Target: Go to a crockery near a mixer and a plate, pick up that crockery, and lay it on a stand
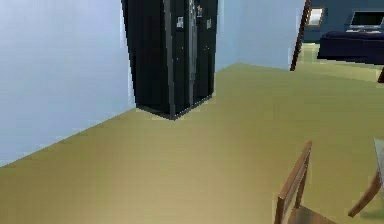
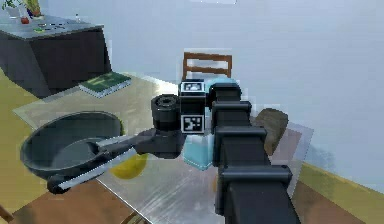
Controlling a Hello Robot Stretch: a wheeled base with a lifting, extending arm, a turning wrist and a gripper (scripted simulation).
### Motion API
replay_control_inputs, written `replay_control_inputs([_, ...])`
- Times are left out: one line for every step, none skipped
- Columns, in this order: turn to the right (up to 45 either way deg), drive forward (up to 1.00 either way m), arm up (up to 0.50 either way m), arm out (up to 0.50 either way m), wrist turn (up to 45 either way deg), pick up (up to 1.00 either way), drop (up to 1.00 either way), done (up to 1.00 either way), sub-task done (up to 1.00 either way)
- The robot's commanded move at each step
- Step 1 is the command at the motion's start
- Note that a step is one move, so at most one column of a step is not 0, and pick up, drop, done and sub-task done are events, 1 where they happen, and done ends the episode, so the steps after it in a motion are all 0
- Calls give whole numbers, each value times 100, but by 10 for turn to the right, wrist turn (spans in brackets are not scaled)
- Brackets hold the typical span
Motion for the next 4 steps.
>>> replay_control_inputs([0, 0, 0, 0, -450, 0, 0, 0, 0])
replay_control_inputs([0, 0, 0, 0, -60, 0, 0, 0, 0])
replay_control_inputs([0, 0, 0, -14, 0, 0, 0, 0, 0])
replay_control_inputs([-450, 0, 0, 0, 0, 0, 0, 0, 0])
